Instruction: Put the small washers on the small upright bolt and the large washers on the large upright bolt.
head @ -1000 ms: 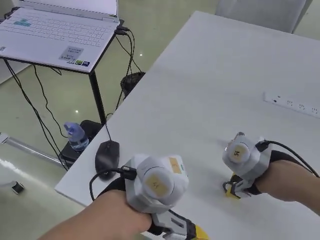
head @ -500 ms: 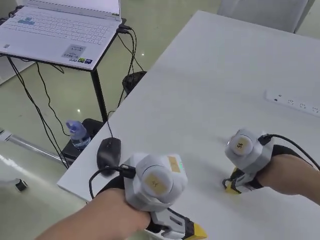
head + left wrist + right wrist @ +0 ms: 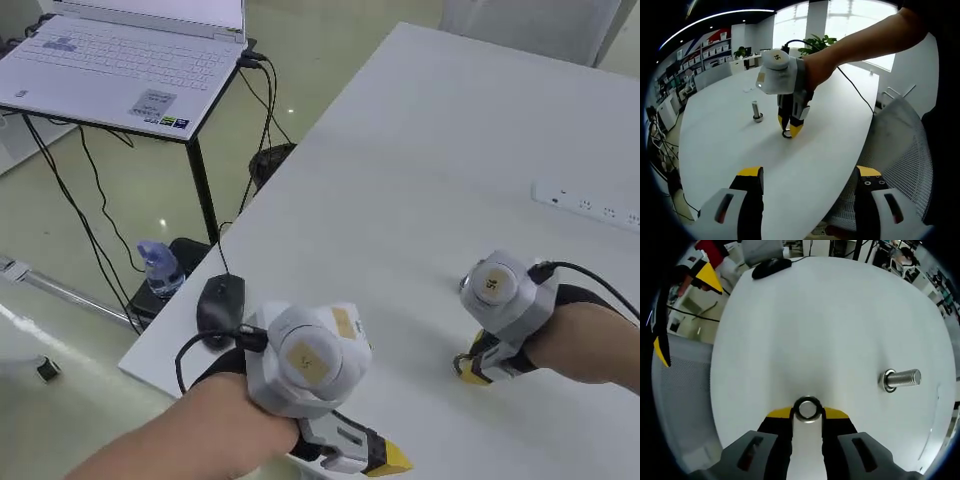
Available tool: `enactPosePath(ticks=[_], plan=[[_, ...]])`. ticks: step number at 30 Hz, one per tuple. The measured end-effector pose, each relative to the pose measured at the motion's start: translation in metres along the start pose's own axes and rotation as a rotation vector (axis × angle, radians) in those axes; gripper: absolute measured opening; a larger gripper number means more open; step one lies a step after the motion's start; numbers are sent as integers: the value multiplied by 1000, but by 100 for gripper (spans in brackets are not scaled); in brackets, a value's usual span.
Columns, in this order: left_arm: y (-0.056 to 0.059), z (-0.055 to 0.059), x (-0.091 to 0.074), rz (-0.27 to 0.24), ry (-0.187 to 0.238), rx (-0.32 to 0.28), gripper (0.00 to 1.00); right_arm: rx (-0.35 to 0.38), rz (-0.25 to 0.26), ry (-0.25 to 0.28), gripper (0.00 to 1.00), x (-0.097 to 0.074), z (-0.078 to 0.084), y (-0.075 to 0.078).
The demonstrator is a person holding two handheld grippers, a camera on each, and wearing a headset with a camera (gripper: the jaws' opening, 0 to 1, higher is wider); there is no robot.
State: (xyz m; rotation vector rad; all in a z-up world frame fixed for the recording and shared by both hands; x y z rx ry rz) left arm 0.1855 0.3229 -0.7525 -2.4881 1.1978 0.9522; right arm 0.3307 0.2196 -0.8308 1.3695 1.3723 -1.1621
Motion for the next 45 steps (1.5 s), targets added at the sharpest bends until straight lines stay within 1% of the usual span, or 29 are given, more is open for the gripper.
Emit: enactPosePath(ticks=[7, 9, 13, 16, 25, 28, 31, 37, 40, 42, 45], plan=[[0, -3, 1, -1, 6, 7, 73, -6, 14, -3, 21, -17, 2, 6], [0, -4, 2, 0, 11, 6, 73, -9, 17, -11, 21, -21, 3, 9], [-1, -6, 4, -4, 17, 3, 77, -16, 19, -25, 21, -32, 5, 14], [-1, -9, 4, -5, 31, 3, 78, -17, 24, -31, 21, -38, 6, 20], [-1, -5, 5, 3, 16, 7, 80, 11, 52, -13, 21, -57, 6, 39], [-2, -5, 5, -1, 16, 7, 82, 21, 60, -1, 21, -64, 2, 46], [-4, -7, 5, -13, 27, 17, 85, 22, 75, 5, 21, -70, -2, 54], [-7, -6, 5, -18, 25, 7, 86, 27, 95, 8, 21, -82, -11, 62], [-7, -5, 6, -13, 27, -3, 87, 27, 106, 13, 21, -87, -16, 68], [-6, -3, 8, -6, 19, -9, 87, 32, 108, 22, 21, -89, -20, 72], [-4, -3, 10, 0, 24, -11, 88, 33, 121, 29, 22, -90, -25, 77]])
Point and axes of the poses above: the centre of the closed fingertips' face, and the gripper's own axes: x roughly forward along the fingers, y roughly to its right, z roughly out of its underside, the point moved 4 cm from there along -x, roughly backward along the fingers, and after that the axes turned 1 degree about x, right-handed, at the moved point
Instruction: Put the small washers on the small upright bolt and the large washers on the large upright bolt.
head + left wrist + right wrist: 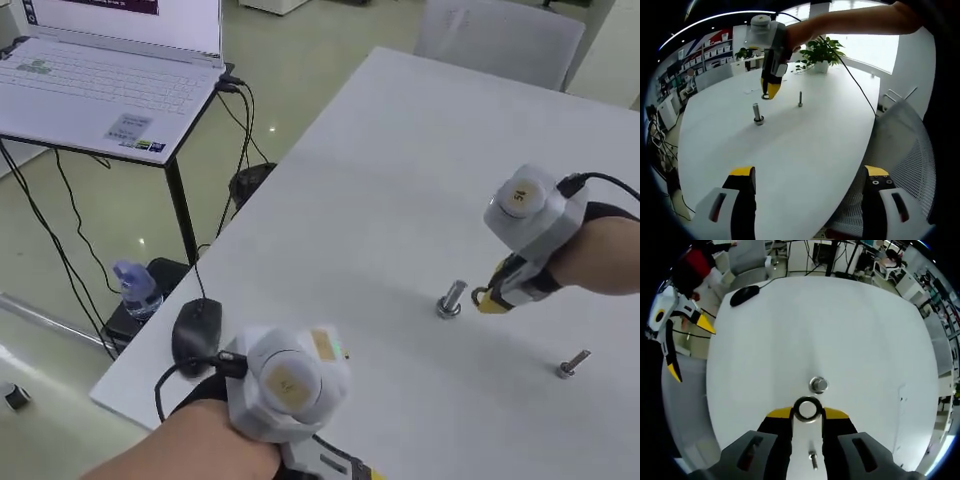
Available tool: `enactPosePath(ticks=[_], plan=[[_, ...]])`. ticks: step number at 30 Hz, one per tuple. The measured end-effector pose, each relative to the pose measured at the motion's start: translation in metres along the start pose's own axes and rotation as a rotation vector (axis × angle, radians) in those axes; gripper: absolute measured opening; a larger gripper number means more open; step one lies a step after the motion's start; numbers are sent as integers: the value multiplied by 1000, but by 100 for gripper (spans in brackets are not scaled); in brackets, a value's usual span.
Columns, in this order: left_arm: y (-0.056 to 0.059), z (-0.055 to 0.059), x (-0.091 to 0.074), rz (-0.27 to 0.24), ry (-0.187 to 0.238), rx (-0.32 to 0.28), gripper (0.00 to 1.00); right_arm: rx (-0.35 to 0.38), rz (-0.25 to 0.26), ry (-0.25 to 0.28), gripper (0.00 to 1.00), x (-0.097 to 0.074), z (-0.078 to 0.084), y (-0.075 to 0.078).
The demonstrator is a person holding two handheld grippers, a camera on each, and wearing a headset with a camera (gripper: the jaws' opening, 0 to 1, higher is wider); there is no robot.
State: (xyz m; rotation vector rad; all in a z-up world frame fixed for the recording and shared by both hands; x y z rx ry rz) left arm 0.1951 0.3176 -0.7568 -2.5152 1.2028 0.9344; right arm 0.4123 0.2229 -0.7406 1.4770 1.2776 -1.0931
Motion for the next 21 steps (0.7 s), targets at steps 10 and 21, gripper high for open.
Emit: enactPosePath(ticks=[10, 21], plan=[[0, 0, 4, 9, 1, 4, 92, 3, 13, 14, 22, 9, -14, 13], [-1, 1, 5, 20, 14, -8, 94, 4, 1, 0, 22, 23, -23, 18]])
Point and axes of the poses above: the centre of the closed fingertips' face, and the gripper's own axes: x roughly forward along the fingers, y roughly to its right, z roughly out of its underside, the point moved 4 cm from there along -x, roughly backward along the fingers, and after that the axes turned 1 degree about x, right-handed, at the moved point
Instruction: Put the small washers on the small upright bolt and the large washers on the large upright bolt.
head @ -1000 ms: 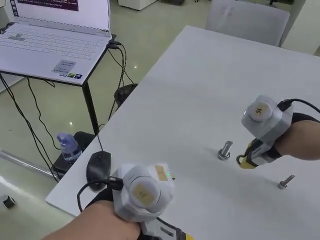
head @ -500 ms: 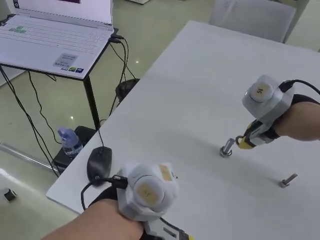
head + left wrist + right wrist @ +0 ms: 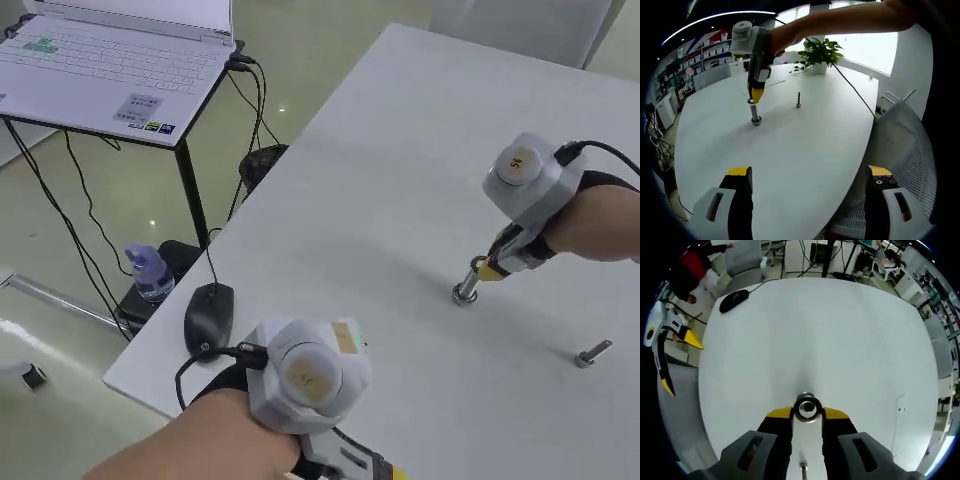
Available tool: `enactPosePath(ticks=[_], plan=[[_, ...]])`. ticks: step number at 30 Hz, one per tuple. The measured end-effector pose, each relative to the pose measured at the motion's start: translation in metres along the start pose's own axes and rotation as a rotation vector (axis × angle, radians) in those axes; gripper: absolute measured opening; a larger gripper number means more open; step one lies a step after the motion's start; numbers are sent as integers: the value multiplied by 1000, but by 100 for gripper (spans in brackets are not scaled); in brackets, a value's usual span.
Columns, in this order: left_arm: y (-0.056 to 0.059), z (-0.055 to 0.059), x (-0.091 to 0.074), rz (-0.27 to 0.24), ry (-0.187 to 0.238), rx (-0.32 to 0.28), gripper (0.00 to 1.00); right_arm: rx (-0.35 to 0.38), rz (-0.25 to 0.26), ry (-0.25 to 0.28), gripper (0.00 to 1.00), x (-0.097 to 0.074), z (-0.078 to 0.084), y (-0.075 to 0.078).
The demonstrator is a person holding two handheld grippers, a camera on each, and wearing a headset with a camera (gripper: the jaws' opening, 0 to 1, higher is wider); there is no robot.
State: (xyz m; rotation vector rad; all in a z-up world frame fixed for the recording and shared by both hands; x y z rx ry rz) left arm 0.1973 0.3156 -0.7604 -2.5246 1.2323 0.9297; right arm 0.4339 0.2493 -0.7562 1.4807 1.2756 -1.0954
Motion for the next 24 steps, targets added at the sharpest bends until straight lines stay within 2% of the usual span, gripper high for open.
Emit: enactPosePath(ticks=[7, 24], plan=[[-1, 5, -2, 3, -15, -3, 92, 0, -9, -27, 22, 9, 1, 1], [-4, 1, -1, 6, -8, -6, 90, 9, -19, -49, 22, 25, 7, 3]])
Point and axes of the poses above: the centre of the closed fingertips' face, and the gripper's own axes: x roughly forward along the fingers, y roughly to its right, z roughly out of its underside, the point moved 4 cm from there along -x, roughly backward along the fingers, and after that the axes turned 1 degree about x, right-handed, at the moved point
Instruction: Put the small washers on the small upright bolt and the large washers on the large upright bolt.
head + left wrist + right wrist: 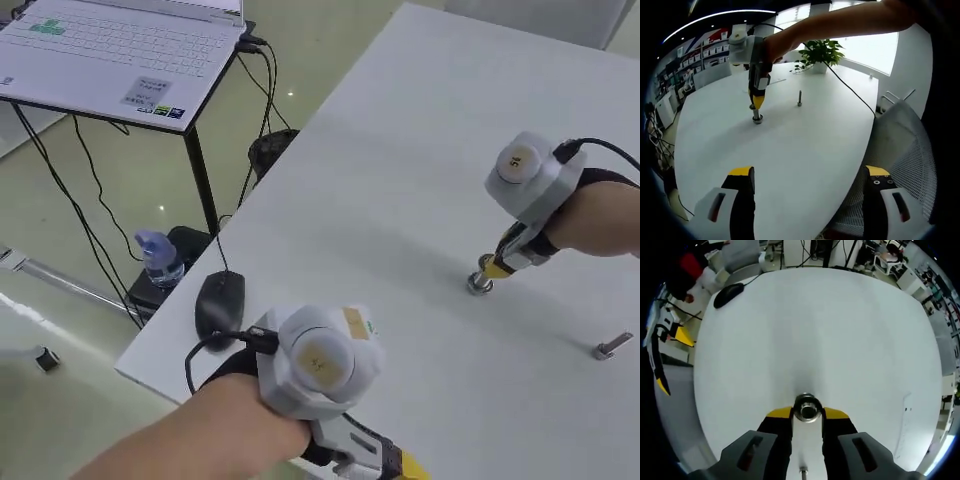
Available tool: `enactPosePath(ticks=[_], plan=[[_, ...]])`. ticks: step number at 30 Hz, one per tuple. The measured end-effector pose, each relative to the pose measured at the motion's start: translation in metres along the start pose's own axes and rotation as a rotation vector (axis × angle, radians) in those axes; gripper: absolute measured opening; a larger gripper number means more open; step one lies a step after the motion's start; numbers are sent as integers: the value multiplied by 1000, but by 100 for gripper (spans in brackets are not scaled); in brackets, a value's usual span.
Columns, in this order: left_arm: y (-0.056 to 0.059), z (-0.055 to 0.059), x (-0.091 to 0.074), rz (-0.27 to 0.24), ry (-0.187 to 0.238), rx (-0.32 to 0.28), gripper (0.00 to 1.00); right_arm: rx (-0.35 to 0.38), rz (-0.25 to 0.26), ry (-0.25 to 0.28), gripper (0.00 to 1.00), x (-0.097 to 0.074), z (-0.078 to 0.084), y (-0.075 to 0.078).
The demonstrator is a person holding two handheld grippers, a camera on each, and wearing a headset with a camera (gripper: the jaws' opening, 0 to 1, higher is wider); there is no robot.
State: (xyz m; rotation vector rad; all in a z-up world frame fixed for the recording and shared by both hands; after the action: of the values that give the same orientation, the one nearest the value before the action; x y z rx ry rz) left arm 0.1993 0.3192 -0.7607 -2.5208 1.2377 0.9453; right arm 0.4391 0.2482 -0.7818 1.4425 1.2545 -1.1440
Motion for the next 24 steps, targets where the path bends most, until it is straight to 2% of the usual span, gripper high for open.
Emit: enactPosePath(ticks=[10, 16, 19, 24], plan=[[1, 5, 0, 2, -13, -9, 88, 0, -6, -8, 22, 11, 1, -2], [3, 9, 0, 7, -23, -13, 87, -28, 3, -25, 22, 18, 1, -3], [3, 9, 0, 8, -20, -17, 86, -22, 0, -28, 22, 26, 2, 1], [5, 10, 0, 16, -21, -17, 86, -11, -1, -27, 22, 31, 5, -1]])
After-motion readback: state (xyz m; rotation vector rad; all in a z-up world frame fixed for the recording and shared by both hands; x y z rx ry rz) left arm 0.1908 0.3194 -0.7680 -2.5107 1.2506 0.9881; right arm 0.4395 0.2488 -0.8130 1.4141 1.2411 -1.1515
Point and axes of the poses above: the centre of the closed fingertips' face, and the gripper's own axes: x roughly forward along the fingers, y roughly to its right, z roughly out of its underside, the point moved 4 cm from there along -x, roughly backward along the fingers, and after that the axes turned 1 degree about x, right-handed, at the moved point
